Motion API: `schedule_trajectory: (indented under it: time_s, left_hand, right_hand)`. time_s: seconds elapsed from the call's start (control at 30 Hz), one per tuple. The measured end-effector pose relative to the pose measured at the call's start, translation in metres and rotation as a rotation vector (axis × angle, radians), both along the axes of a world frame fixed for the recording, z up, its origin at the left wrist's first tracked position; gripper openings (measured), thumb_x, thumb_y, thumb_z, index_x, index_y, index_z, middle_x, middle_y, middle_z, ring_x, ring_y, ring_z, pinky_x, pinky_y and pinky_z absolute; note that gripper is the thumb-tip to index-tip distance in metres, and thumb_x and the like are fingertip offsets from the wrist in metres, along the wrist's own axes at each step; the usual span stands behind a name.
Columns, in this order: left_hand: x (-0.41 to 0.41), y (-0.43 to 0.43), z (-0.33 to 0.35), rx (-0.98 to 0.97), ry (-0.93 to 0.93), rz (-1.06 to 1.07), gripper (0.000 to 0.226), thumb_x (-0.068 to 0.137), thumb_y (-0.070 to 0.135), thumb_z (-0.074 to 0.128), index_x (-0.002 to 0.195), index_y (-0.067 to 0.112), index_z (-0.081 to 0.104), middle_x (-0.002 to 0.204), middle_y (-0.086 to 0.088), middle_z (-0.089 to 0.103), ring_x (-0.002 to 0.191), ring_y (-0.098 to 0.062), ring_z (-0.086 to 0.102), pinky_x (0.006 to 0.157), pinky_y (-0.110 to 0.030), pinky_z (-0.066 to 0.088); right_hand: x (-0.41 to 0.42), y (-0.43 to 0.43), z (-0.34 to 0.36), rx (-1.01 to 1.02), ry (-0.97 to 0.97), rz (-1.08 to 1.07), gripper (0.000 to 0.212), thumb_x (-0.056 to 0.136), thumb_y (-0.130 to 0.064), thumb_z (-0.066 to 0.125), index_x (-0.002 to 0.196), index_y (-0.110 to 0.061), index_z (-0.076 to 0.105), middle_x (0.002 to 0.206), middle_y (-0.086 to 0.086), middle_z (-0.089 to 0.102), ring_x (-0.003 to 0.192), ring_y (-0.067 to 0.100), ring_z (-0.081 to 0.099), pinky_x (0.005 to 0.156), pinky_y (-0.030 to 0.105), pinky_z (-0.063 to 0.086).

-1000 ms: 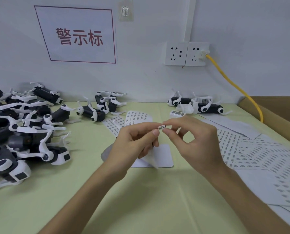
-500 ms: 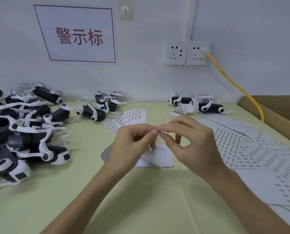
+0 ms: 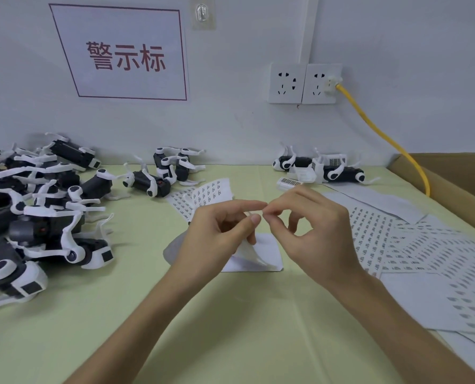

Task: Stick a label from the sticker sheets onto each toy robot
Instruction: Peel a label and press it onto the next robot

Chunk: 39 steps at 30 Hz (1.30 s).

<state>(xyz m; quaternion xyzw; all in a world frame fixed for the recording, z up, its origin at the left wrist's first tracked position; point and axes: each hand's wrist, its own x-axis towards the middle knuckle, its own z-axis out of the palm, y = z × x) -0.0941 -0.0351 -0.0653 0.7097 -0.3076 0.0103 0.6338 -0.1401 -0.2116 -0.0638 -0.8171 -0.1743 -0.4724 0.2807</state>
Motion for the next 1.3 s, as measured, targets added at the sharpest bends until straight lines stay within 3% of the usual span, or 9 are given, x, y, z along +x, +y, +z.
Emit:
schedule_trajectory:
  time_s: [0.1,0.27,0.43,0.5,0.7,0.83,0.9,1.07,1.3]
  left_hand:
    - [0.0,0.001,0.001,-0.022,-0.01,0.023,0.018,0.098,0.003,0.066,0.099,0.013,0.081,0.056,0.004,0.062,0.053,-0.004,0.052,0.055,-0.012,0.037]
    - [-0.002,0.0,0.003,-0.045,-0.064,0.071,0.014,0.095,0.001,0.069,0.091,0.01,0.08,0.06,-0.013,0.065,0.056,-0.011,0.058,0.061,-0.019,0.045]
    - [-0.004,0.001,0.001,0.03,-0.151,0.115,0.018,0.095,0.005,0.072,0.089,0.02,0.079,0.06,-0.006,0.065,0.058,-0.021,0.057,0.061,-0.026,0.042]
    - [-0.004,0.001,0.0,0.072,-0.215,0.155,0.017,0.094,0.008,0.074,0.092,0.025,0.079,0.065,0.007,0.066,0.055,-0.01,0.051,0.058,-0.02,0.038]
    - [0.006,0.013,0.004,0.358,-0.387,0.467,0.024,0.09,0.042,0.055,0.098,0.037,0.078,0.064,0.024,0.064,0.059,0.003,0.051,0.056,-0.027,0.031]
    - [0.013,0.021,0.008,0.377,-0.394,0.735,0.023,0.092,0.04,0.054,0.088,0.033,0.075,0.049,0.009,0.051,0.053,-0.013,0.051,0.052,-0.026,0.028]
    - [0.019,0.027,0.01,0.414,-0.357,0.825,0.017,0.096,0.035,0.06,0.09,0.031,0.075,0.047,0.007,0.047,0.056,-0.026,0.05,0.052,-0.029,0.027]
    - [0.027,0.037,0.012,0.466,-0.276,0.824,0.012,0.093,0.026,0.066,0.097,0.035,0.073,0.059,0.009,0.059,0.066,-0.021,0.06,0.06,-0.033,0.041]
    - [0.035,0.04,0.012,0.213,-0.17,0.563,0.024,0.09,0.004,0.065,0.089,0.024,0.077,0.047,0.014,0.046,0.049,-0.007,0.045,0.052,-0.012,0.035]
  right_hand:
    - [-0.001,0.002,0.0,0.054,0.021,0.04,0.016,0.08,0.0,0.079,0.08,-0.016,0.073,0.079,-0.008,0.064,0.056,0.007,0.052,0.061,0.024,0.047]
    - [0.0,0.002,-0.001,0.075,0.03,0.032,0.009,0.083,-0.01,0.079,0.086,-0.018,0.076,0.081,-0.006,0.067,0.055,0.01,0.054,0.061,0.03,0.048]
    - [0.0,0.002,-0.002,0.08,0.04,0.031,0.011,0.081,-0.009,0.079,0.083,-0.019,0.073,0.08,-0.008,0.066,0.055,0.01,0.053,0.062,0.026,0.047]
    - [0.0,0.003,-0.002,0.087,0.049,0.032,0.015,0.08,-0.006,0.079,0.081,-0.019,0.071,0.08,-0.009,0.065,0.055,0.01,0.053,0.064,0.022,0.046]
    - [0.0,0.0,-0.001,0.192,0.069,0.001,0.02,0.079,-0.001,0.077,0.08,-0.019,0.07,0.079,-0.007,0.067,0.056,0.015,0.054,0.064,0.015,0.043]
    - [0.0,0.002,0.0,0.261,0.103,-0.039,0.019,0.082,-0.005,0.078,0.087,-0.022,0.071,0.079,-0.011,0.065,0.059,0.018,0.056,0.061,0.015,0.043]
    - [0.001,0.001,-0.001,0.319,0.188,-0.032,0.026,0.083,-0.01,0.08,0.099,-0.028,0.071,0.083,-0.014,0.067,0.062,0.015,0.06,0.062,0.015,0.045]
    - [0.005,0.009,-0.013,0.419,0.573,0.067,0.085,0.075,-0.041,0.087,0.144,-0.041,0.038,0.12,-0.021,0.06,0.095,-0.001,0.067,0.078,0.011,0.049]
    - [0.011,0.041,-0.031,0.498,0.674,0.261,0.103,0.077,-0.027,0.088,0.151,-0.048,0.021,0.134,-0.022,0.053,0.108,-0.001,0.067,0.091,0.019,0.048]
